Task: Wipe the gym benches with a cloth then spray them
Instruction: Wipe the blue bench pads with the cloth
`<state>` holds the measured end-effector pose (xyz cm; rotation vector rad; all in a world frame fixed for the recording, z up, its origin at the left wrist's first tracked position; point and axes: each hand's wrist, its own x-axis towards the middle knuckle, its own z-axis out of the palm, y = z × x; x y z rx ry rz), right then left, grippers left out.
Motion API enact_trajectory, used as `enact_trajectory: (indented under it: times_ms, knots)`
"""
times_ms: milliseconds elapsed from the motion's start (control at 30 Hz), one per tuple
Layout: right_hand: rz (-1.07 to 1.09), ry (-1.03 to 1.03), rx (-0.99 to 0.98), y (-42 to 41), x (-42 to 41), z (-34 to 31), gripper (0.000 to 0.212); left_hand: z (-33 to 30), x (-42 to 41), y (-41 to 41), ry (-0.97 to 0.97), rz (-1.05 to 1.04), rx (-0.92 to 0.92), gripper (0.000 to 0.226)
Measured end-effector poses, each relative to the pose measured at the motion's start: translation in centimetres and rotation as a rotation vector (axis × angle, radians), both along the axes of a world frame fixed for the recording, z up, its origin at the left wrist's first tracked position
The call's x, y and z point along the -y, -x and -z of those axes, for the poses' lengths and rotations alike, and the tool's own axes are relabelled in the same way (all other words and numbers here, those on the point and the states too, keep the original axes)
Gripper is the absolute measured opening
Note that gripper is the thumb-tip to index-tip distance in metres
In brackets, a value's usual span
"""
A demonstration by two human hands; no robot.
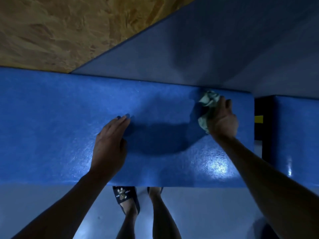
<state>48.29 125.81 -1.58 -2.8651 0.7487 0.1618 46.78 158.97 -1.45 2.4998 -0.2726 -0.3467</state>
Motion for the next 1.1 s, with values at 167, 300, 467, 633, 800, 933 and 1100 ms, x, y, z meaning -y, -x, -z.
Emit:
enact_trajectory:
  times_ms: [167, 300, 467, 633, 800, 933, 1100]
  knots:
    - [0.105, -0.061, 0.045, -1.4, -6.4, 1.0, 0.038, 0.1, -0.1, -0.2, -0.006, -0.027, 0.009, 0.073]
    - [-0.196, -0.171, 0.03, -3.2, -15.0, 1.4, 0.046, 0.5, -0.2, -0.6, -0.006, -0.022, 0.007, 0.072]
    - [-0.611, -0.118, 0.026, -4.9, -11.6, 0.9, 0.039, 0.0, 0.6, -1.1, 0.0, -0.051, 0.03, 0.072]
    - [-0.16, -0.038, 0.031, -4.1, 0.7, -0.2, 0.04, -0.2, 0.9, -1.3, -0.005, -0.068, 0.013, 0.073]
    - [0.199, -0.103, 0.063, -4.3, -4.7, 0.9, 0.035, -0.2, 0.3, -1.4, 0.012, -0.048, 0.031, 0.07]
    - [0.02, -0.232, 0.077, -5.7, -13.9, 1.4, 0.037, -0.3, -0.1, -1.6, 0.001, -0.036, 0.043, 0.067]
    - [-0.436, -0.099, 0.031, -6.8, -14.3, 1.0, 0.034, -1.0, 0.2, -1.8, -0.018, -0.052, 0.068, 0.067]
